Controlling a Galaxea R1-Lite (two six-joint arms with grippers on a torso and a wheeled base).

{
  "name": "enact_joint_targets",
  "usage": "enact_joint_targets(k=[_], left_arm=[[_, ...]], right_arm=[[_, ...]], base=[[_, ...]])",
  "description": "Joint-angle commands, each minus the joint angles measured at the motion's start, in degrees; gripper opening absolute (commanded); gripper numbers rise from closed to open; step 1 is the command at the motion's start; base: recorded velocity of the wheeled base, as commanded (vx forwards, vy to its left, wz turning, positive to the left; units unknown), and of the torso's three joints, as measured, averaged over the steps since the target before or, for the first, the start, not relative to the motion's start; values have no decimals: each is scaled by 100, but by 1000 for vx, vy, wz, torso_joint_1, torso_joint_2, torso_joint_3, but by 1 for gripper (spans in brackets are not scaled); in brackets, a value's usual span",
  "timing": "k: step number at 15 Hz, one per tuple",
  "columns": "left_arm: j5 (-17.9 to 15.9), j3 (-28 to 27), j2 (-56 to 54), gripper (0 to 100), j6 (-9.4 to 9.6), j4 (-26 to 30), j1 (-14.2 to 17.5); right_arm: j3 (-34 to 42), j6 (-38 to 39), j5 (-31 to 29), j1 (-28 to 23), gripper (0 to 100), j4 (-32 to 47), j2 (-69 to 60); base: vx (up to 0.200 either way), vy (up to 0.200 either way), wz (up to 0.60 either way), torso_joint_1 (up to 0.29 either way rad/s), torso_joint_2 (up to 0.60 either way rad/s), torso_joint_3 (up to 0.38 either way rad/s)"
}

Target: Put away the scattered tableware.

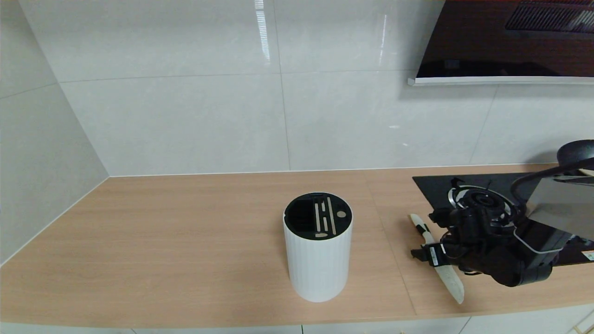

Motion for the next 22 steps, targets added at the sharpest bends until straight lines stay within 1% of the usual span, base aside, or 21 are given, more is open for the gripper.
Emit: enact_joint_targets(k=[1, 10, 11, 20, 22], left_arm=[[-4, 1, 0, 100, 2, -2, 1], [-4, 1, 0, 100, 2, -2, 1], [-4, 1, 0, 100, 2, -2, 1], [-4, 1, 0, 100, 2, -2, 1], [-4, 1, 0, 100, 2, -2, 1]], right_arm=[[-31, -2, 36, -51, 100, -1, 56], [-66, 15, 123, -86, 100, -9, 109], [-57, 7, 123, -86, 0, -1, 109], [-75, 7, 97, -95, 0, -9, 205], [-22, 15, 88, -95, 0, -203, 21]], base=[[0, 0, 0, 0, 0, 0], [0, 0, 0, 0, 0, 0], [0, 0, 0, 0, 0, 0], [0, 0, 0, 0, 0, 0], [0, 0, 0, 0, 0, 0]])
